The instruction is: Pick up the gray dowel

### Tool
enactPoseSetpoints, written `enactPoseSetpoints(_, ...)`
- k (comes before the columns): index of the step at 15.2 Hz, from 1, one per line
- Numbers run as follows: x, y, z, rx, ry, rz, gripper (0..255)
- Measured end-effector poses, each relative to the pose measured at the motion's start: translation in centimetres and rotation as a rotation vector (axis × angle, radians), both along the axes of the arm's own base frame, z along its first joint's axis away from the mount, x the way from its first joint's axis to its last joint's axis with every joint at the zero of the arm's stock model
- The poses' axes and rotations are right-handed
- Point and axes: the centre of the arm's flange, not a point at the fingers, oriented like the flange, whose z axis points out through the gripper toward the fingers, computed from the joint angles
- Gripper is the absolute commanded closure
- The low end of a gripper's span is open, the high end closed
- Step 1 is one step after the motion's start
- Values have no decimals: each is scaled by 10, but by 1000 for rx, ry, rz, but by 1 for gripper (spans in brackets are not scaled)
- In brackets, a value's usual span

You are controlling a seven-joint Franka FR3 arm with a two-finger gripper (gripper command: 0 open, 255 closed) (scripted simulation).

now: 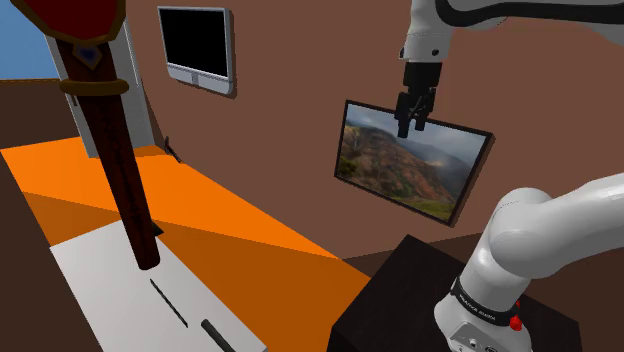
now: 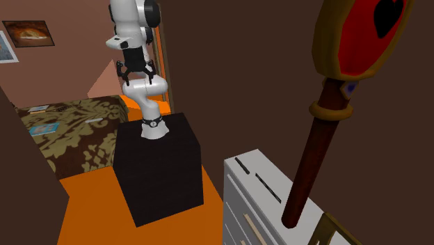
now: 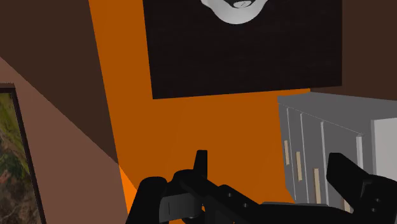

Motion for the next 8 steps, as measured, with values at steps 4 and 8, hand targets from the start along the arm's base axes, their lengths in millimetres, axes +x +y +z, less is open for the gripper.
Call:
enactPoseSetpoints(4,8,18,-21,1,1,6,0)
enactPoseSetpoints(8,20,53,-53,2,1,17,0)
